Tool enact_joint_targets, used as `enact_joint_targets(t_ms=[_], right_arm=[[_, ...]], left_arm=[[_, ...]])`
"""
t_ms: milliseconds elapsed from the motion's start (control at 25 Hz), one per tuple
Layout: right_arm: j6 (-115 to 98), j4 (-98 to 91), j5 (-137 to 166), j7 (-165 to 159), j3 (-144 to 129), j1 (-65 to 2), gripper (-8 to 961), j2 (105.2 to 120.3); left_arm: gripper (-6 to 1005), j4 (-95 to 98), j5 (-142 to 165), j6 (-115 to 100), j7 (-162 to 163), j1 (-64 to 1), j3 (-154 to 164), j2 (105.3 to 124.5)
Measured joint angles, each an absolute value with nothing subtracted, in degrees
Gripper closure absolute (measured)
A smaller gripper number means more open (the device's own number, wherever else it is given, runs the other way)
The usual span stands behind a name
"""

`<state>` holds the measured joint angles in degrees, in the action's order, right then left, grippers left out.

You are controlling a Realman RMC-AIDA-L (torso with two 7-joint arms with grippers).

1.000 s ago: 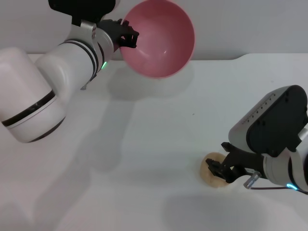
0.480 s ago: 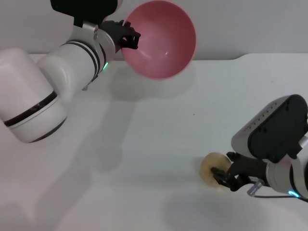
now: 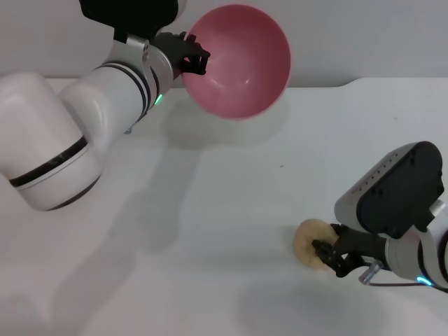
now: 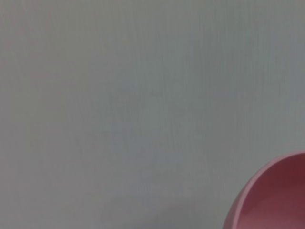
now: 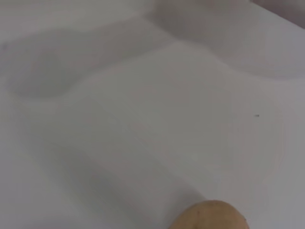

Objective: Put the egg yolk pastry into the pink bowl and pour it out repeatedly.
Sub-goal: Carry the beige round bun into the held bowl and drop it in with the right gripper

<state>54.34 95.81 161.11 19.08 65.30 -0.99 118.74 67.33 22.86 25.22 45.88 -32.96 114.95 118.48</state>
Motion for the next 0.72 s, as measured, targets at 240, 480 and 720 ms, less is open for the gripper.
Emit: enact_joint_targets(t_ms=[240, 480, 720], right_arm=[[54.12, 98.47, 164.06, 18.86, 64.19, -0.79, 657, 118.71], [51.40, 107.44, 167.06, 19.80, 62.54, 2.57, 694, 118.55], [47.63, 115.23, 167.22, 24.39, 65.21, 5.06, 740, 118.54]], left_arm=[[1000, 67.27, 23.22, 25.22, 45.88, -32.96, 115.16, 118.48], [999, 66.80, 23.29, 25.30, 45.88, -32.79, 115.56, 118.39], [999, 67.16, 23.29, 25.80, 45.38, -32.38, 117.89, 118.32]])
